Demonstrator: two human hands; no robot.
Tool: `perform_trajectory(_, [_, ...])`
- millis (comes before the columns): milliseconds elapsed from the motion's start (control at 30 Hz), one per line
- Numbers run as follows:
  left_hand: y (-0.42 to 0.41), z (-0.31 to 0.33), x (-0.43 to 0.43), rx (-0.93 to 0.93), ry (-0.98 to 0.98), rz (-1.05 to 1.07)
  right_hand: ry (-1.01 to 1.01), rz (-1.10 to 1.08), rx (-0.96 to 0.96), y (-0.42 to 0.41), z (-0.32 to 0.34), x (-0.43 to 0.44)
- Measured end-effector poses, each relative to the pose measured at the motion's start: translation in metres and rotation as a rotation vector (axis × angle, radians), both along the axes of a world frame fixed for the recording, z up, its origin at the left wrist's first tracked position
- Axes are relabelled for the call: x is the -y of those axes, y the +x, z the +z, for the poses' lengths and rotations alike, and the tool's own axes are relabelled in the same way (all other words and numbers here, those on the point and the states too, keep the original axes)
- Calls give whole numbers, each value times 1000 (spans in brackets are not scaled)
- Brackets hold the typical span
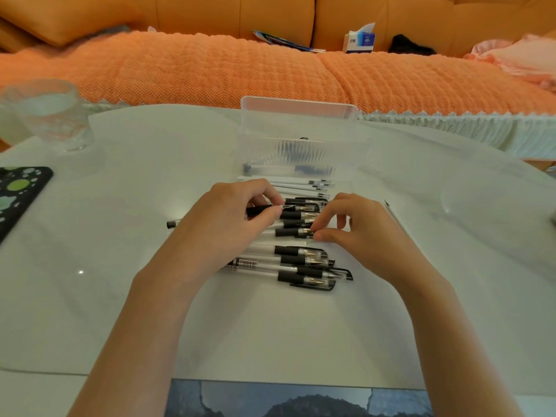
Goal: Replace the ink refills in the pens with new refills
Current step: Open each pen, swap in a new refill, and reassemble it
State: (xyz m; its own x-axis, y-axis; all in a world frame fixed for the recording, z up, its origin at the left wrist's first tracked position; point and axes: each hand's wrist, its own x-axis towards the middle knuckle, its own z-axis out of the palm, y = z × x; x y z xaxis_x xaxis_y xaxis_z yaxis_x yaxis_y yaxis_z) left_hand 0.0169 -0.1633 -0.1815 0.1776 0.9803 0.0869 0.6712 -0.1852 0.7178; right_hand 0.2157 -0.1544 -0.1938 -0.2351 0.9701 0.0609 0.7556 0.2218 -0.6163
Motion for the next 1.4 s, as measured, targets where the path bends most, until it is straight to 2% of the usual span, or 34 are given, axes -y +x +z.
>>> perform_trajectory(200, [0, -1, -1, 18, -1, -4, 39, -43, -307, 4, 6, 1])
perform_trajectory(367, [2, 0, 0, 32, -12, -22, 43, -42, -358, 0, 7, 2])
perform_trajectory(567, [4, 1, 0, 55, 2, -22, 28, -33, -521, -7, 10, 3])
perform_trajectory(833, [6, 2, 0, 84, 12, -4, 21, -3, -539, -10, 9, 2])
perform_trajectory(1400, [10, 3, 2, 111, 37, -35, 5, 3, -449, -21, 2, 1])
